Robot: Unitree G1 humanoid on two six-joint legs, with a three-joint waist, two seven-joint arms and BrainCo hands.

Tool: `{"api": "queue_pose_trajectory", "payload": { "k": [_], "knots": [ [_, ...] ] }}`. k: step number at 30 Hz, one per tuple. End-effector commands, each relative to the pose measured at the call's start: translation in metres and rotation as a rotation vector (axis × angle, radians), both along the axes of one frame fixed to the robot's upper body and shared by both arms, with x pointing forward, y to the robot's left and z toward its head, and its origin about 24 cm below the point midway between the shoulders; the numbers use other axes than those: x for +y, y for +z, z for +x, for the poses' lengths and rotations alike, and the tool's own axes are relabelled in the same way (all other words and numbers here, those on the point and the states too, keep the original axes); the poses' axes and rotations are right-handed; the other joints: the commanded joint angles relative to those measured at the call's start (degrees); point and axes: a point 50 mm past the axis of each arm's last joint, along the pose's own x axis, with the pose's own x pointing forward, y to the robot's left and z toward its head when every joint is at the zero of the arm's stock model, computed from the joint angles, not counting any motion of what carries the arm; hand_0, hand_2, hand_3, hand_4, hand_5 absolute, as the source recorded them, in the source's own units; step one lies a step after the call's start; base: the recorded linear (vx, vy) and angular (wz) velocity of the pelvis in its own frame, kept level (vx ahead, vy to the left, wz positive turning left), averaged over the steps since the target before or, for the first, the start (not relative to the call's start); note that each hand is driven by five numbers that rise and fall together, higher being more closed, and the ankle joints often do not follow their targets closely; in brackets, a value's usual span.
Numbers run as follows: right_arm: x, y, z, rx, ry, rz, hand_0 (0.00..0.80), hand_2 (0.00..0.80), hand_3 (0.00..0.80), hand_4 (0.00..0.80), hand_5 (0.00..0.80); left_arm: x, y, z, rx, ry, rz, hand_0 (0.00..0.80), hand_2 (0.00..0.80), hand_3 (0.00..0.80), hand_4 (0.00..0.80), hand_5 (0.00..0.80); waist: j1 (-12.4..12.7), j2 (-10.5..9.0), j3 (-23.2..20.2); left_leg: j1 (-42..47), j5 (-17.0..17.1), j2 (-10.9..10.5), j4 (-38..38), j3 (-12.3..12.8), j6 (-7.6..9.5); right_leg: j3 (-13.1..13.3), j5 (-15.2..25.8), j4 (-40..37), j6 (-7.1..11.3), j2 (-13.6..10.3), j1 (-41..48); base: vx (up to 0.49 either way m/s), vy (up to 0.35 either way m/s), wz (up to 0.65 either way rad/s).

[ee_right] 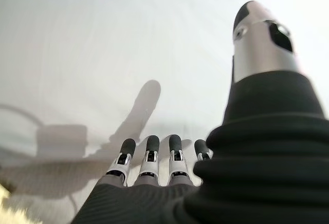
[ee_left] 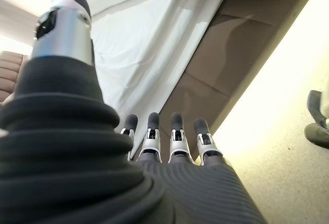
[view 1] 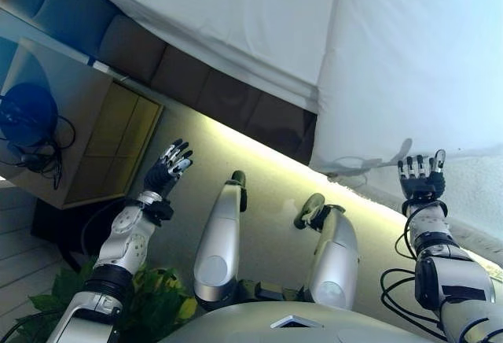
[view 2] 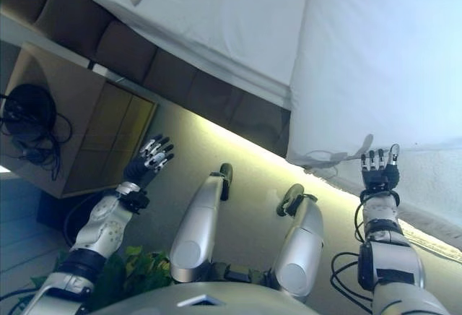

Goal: Make the bed neatly

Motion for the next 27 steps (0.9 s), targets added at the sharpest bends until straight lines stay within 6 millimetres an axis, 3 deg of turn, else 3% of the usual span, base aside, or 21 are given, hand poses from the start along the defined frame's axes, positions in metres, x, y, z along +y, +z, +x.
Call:
{"api": "queue_pose_trajectory", "payload": {
  "k": [1,7,11,15,23,27],
  "knots": [
    [-0.042,0.009,-0.031,0.013,-0.136,0.005,0.000,0.000,0.000,0.000,0.000,-0.010,0.019,0.004,-0.103,-0.052,-0.033,0.000,0.000,0.000,0.000,0.000,1.41,2.54,-0.26,-2.61,2.19,0.03,-1.56,-2.30,1.00,3.40,5.26,-1.64,4.96,-4.25,-0.76,-0.077,0.022,0.04],
    [-0.055,0.028,-0.024,-0.021,-0.208,-0.010,0.000,0.000,0.000,0.000,0.000,-0.008,0.021,0.003,-0.114,-0.045,-0.027,0.000,0.000,0.000,0.000,0.000,1.70,3.11,0.75,-3.71,3.46,-0.41,-3.04,-1.84,1.06,3.27,6.32,-2.22,5.42,-4.06,-2.21,-0.044,0.000,0.04],
    [-0.063,0.021,-0.042,0.037,-0.262,0.007,0.000,0.000,0.000,0.000,0.000,-0.007,0.023,0.004,-0.119,-0.043,-0.040,0.000,0.000,0.000,0.000,0.000,1.54,3.57,0.89,-3.18,4.36,-0.67,-4.89,-1.65,0.94,3.15,7.35,-3.50,5.95,-4.30,-2.13,0.000,0.000,0.00],
    [-0.081,0.034,-0.052,0.051,-0.294,-0.071,0.000,0.000,0.000,0.000,0.000,-0.010,0.027,0.006,-0.130,-0.052,-0.040,0.000,0.000,0.000,0.000,0.000,1.38,4.46,1.37,-3.19,5.40,-0.62,-6.23,-1.40,0.64,3.17,7.88,-4.46,6.36,-4.65,-2.34,-0.003,0.003,0.01],
    [-0.096,0.071,-0.036,0.068,-0.228,-0.236,0.000,0.000,0.000,0.000,0.000,-0.012,0.031,0.009,-0.136,-0.049,-0.055,0.000,0.000,0.000,0.000,0.000,1.51,5.95,2.15,-3.70,6.98,-0.96,-7.57,-1.41,0.50,3.50,7.91,-4.04,6.49,-5.19,-3.61,0.013,0.000,0.00],
    [-0.095,0.085,-0.022,0.041,-0.155,-0.256,0.000,0.000,0.000,0.000,0.000,-0.016,0.030,0.008,-0.135,-0.058,-0.083,0.000,0.000,0.000,0.000,0.000,2.02,7.16,2.55,-4.18,8.14,-2.11,-8.65,-2.07,0.91,4.12,7.27,-3.30,6.24,-4.90,-4.71,0.086,0.028,0.02]
  ]
}}
